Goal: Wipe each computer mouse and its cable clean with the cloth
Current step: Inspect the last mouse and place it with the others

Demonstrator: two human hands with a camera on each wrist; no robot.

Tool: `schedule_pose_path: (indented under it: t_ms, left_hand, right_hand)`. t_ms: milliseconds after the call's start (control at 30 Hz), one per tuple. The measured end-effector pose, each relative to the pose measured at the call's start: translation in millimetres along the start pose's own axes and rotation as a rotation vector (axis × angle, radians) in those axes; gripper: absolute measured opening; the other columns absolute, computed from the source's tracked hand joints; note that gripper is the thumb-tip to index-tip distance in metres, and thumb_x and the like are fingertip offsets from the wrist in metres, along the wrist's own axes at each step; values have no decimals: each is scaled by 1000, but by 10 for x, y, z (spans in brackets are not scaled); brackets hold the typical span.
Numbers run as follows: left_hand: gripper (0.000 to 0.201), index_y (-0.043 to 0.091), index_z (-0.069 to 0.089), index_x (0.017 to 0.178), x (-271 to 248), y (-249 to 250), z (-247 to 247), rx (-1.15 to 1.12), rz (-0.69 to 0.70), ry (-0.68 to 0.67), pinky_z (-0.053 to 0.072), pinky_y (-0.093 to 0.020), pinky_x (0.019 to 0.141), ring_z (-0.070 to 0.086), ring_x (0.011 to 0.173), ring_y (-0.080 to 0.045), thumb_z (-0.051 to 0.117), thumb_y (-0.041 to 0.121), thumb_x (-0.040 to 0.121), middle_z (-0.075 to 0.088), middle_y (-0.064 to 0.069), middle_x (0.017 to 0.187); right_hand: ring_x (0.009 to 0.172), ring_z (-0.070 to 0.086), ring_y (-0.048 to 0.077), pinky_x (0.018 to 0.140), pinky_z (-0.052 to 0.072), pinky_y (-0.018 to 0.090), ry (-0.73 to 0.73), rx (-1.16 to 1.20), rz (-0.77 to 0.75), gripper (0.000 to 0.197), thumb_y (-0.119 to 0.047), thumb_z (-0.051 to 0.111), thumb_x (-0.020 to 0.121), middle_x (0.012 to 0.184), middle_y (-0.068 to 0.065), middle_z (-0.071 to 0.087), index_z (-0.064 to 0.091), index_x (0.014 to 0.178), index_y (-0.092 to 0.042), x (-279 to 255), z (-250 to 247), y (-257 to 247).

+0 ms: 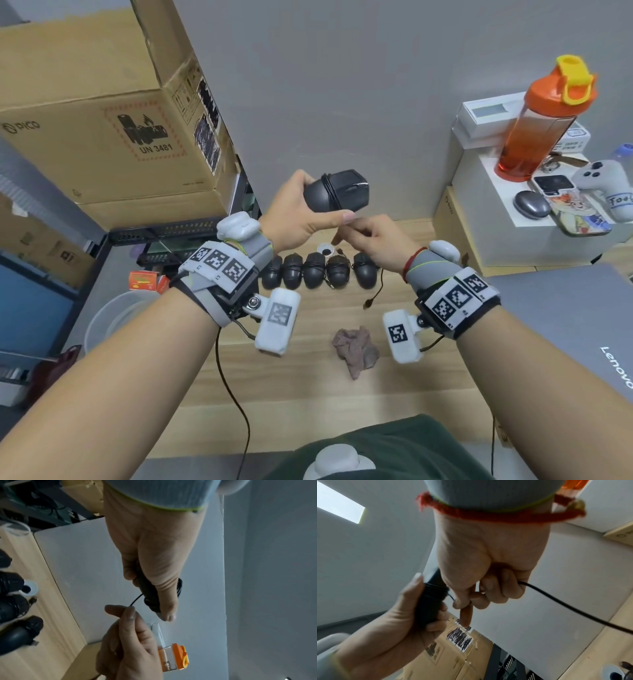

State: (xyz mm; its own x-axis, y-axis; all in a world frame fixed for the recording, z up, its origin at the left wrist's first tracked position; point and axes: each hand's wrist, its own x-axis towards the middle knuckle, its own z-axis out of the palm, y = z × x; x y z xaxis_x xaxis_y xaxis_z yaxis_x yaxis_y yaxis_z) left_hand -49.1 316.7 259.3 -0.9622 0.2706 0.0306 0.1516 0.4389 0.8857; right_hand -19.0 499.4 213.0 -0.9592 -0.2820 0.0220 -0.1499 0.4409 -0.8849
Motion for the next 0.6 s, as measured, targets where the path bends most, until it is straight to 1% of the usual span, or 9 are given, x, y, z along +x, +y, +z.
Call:
schedule_pose_path:
  t_ms: [67,100,200,300,400,433,467,533,600]
  left_hand:
    - [66,16,43,99,49,-97,-28,71,-49,33,41,-23,67,52,75,-7,95,38,64,58,5,87]
    - [69,18,42,98,62,-144,-49,142,-76,29,42,-28,68,51,75,-11,95,44,60,59,5,88]
    - [81,18,41,97,41,-199,-123,370,-126,-18,39,-32,63,47,73,-16,92,59,49,58,1,87]
    - [89,13,40,104,-20,-187,-120,554,-147,-130,37,-33,59,47,73,-19,91,59,48,56,-3,87]
    - [87,17,38,105,-89,-228,-54,678,-155,-281,48,-41,66,56,79,-25,94,58,51,57,-2,86]
    - [85,21,38,102,-118,-236,-31,684,-142,-337,51,-43,70,58,80,-27,93,61,50,59,-2,85]
    - [82,25,37,98,-151,-229,-12,664,-129,-388,53,-45,70,61,78,-29,91,63,49,63,-3,84]
    - [75,31,34,90,-194,-180,21,539,-138,-467,53,-42,56,65,65,-37,92,59,51,71,-5,77]
    - [75,32,34,89,-213,-133,47,381,-171,-516,47,-43,45,61,57,-48,95,54,51,73,-14,75]
  right_hand:
    - [45,46,-2,52,31,14,-55,-63,-9,24,-24,53,101,43,-20,47,74,93,-15,-13,26,-64]
    - [46,46,-2,53,31,15,-80,-103,-10,22,-25,55,100,43,-21,46,75,95,-16,-16,23,-64]
    - [45,37,4,51,26,18,-144,-184,4,17,-30,60,96,42,-15,40,75,89,-25,-36,-24,-57]
    - [47,36,5,49,29,18,-172,-168,-9,16,-29,66,93,47,-11,45,76,82,-23,-57,-88,-121]
    - [56,43,7,56,35,25,-126,-111,-48,18,-30,67,92,61,-1,60,77,82,-18,-10,-176,-207]
    - [57,44,5,58,36,26,-99,-112,-62,18,-30,67,92,62,-5,62,77,83,-18,14,-210,-224]
    - [54,41,3,57,34,23,-73,-129,-70,19,-30,66,92,57,-10,58,76,82,-18,33,-243,-233]
    - [50,39,2,55,31,17,-26,-157,-68,19,-29,66,93,48,-15,49,73,76,-24,59,-290,-216]
    - [55,45,-2,61,36,15,19,-105,-53,20,-27,67,92,55,-16,56,69,73,-29,74,-317,-145]
